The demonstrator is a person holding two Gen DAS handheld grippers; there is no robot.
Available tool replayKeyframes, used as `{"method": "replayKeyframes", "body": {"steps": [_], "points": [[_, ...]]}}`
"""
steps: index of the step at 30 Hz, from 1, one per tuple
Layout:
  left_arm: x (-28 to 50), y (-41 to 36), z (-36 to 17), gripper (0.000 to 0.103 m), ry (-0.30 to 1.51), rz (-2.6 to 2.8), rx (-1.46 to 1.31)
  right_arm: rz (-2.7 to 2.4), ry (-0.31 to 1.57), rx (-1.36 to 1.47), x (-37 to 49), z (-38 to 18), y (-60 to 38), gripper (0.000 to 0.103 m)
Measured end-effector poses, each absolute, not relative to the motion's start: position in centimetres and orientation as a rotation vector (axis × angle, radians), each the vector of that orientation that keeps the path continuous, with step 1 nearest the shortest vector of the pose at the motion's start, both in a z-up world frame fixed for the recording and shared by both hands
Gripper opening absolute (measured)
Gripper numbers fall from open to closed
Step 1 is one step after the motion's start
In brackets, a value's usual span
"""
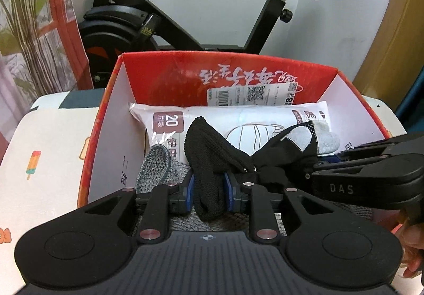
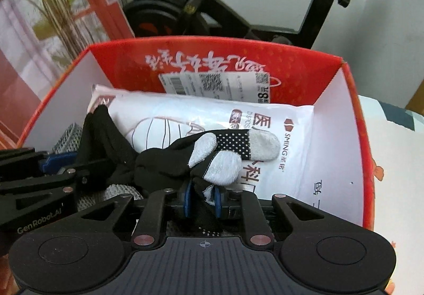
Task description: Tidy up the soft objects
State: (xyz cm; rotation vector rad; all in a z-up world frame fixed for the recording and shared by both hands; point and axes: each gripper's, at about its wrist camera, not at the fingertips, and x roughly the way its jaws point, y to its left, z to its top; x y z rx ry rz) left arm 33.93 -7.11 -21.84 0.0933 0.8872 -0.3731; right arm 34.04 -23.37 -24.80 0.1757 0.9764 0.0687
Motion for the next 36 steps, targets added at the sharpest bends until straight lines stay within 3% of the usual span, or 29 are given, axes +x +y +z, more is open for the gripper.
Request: {"method": "replayKeyframes", "body": {"steps": [10, 11, 13, 14, 16, 18, 22, 24, 25, 29, 36], "points": [[34.0, -7.1, -22.3, 0.029, 0.888, -0.384, 0.1, 0.075, 1.048, 0.124, 35.1, -25.4, -22.5, 0.017], [33.8, -6.9, -22.0, 0.032, 0.867, -0.389, 0.091, 0.074, 1.048, 0.127, 35.1, -25.4, -22.5, 0.019], [33.2, -6.8, -21.5, 0.055, 0.839, -0.376, 0.105, 0.064, 1.041, 0.137, 34.9, -25.3, -22.6, 0.024], [32.8, -6.7, -21.1, 0.059, 0.819, -0.374, 0.111, 0.058, 1.035, 0.149, 34.8, -25.3, -22.8, 0.027], [31.9, -6.3, -20.3, 0.065, 0.787, -0.384, 0.117, 0.041, 1.018, 0.169, 34.7, -25.1, -23.2, 0.035], [31.1, -6.0, -19.5, 0.073, 0.756, -0.373, 0.129, 0.028, 1.003, 0.15, 34.2, -24.7, -23.2, 0.055], [29.9, -5.2, -18.0, 0.086, 0.716, -0.368, 0.115, 0.04, 0.931, 0.102, 32.7, -23.4, -22.9, 0.068], [29.6, -5.1, -17.5, 0.09, 0.706, -0.358, 0.109, 0.038, 0.894, 0.105, 32.0, -22.4, -23.0, 0.087], [29.4, -5.0, -17.2, 0.092, 0.698, -0.348, 0.107, 0.036, 0.869, 0.109, 31.6, -21.9, -23.1, 0.09], [27.9, -4.7, -15.3, 0.101, 0.645, -0.302, 0.114, 0.01, 0.794, 0.107, 30.2, -19.7, -23.4, 0.103], [24.5, -3.6, -12.3, 0.103, 0.555, -0.247, 0.084, -0.012, 0.698, 0.088, 27.5, -16.2, -24.0, 0.103]]}}
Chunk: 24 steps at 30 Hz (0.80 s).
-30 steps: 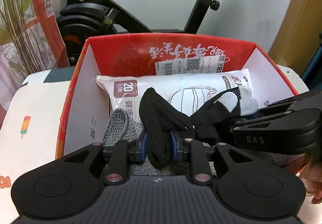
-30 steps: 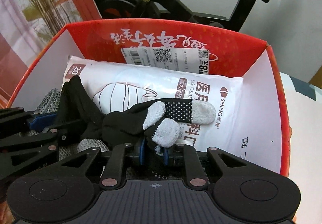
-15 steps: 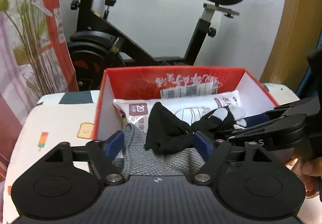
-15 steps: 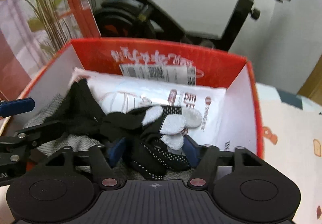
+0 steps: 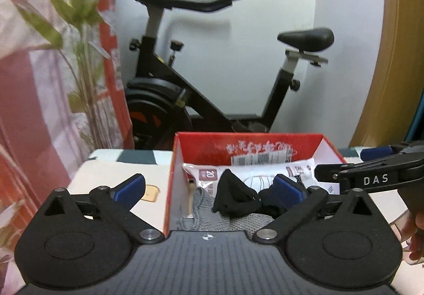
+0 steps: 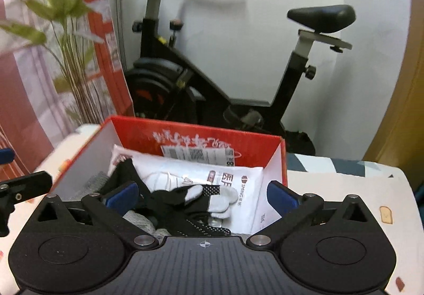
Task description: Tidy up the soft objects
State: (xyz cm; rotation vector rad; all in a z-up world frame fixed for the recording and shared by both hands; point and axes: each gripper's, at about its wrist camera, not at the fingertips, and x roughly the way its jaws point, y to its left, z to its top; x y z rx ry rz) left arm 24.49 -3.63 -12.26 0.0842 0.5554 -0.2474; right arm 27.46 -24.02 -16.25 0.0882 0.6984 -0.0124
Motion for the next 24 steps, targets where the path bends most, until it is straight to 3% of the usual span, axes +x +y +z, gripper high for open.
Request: {"method": "replayKeyframes", "body": {"steps": [10, 24], "points": [[17.2, -3.8, -8.2, 0.103, 0.41, -0.109, 0.188, -0.025, 0.555, 0.158, 20.7, -12.5, -23.9, 0.103], [6.8, -0.5, -1.3, 0.103, 0.34, -0.158, 0.096, -0.047, 0.425, 0.149, 8.9, -3.8, -21.0, 0.103]]}}
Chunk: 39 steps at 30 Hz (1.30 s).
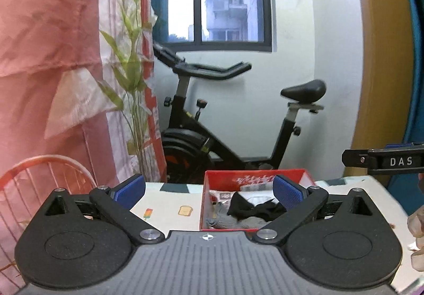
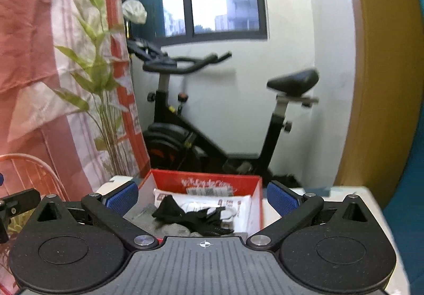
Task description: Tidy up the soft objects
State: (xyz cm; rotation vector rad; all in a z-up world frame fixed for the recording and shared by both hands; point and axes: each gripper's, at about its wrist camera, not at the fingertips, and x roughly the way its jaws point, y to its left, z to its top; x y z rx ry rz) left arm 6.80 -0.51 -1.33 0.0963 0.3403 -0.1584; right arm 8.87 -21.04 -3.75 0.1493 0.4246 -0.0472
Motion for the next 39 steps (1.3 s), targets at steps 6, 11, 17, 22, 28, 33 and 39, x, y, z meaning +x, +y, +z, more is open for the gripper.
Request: {"method": "replayKeyframes", "body": {"steps": [6, 11, 17, 22, 28, 33, 39], "points": [[2.1, 0.5, 1.1, 0.103, 0.3, -0.147, 0.087, -0.058, 0.348, 0.133, 2.6, -0.3, -18.7, 0.103], [-0.1, 1.5, 2.2, 0.103, 0.31, -0.161, 0.059, -0.06, 0.334, 0.135, -1.1, 1.2, -17.6, 0.103], [-1.5, 2.9, 2.3, 0.103, 0.314, -0.134, 0.044, -0.053, 0.326, 0.138, -3.4, 2.0, -16.8, 0.103], [-2.2, 3.5, 2.5, 0.103, 0.31, -0.103, 0.032, -0.042, 0.322, 0.149, -4.0, 2.1, -16.4, 0.103], [-2.3, 3.6, 2.6, 0.103, 0.309, -0.082, 0.029, -0.034, 0.315, 0.136, -4.4, 2.3, -15.9, 0.103], [-2.5, 3.7, 2.7, 0.103, 0.295, -0.061, 0.025, -0.036, 0.315, 0.138, -4.4, 2.3, -15.9, 0.103], [-2.5, 3.5, 2.6, 0.103, 0.295, -0.075, 0.022, -0.046, 0.324, 0.137, -4.3, 2.4, -16.0, 0.103]]}}
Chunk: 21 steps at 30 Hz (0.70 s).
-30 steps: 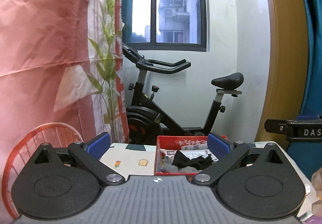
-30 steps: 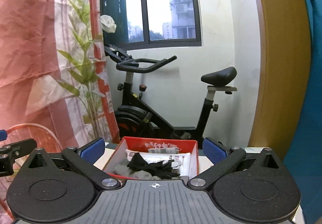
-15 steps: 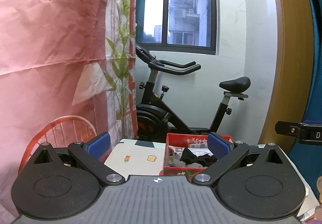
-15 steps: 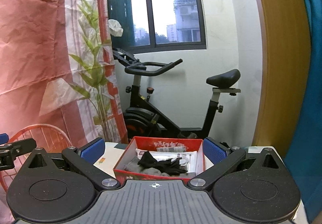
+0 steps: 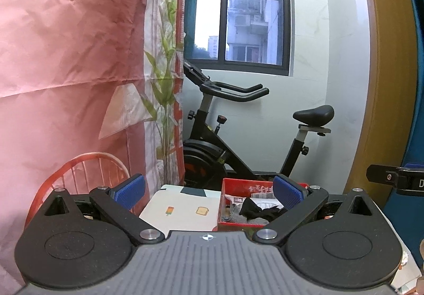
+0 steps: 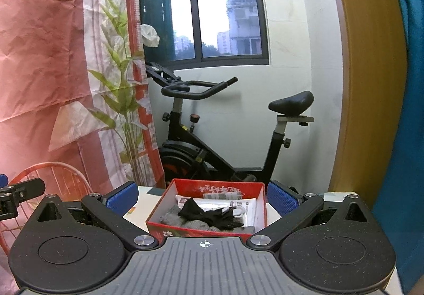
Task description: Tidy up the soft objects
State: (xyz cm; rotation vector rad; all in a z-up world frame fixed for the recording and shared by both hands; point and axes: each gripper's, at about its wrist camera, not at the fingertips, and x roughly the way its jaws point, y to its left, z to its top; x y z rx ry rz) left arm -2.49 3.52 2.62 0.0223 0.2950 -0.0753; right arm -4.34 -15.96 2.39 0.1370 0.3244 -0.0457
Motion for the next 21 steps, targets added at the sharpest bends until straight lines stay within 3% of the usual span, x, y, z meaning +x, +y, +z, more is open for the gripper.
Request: {"method": "replayKeyframes", "body": {"steps": [21], "points": [[-2.47, 3.87, 2.61, 0.103, 0.279, -0.045, 0.029, -0.061, 0.338, 0.123, -3.82, 2.05, -15.84, 0.103]]}}
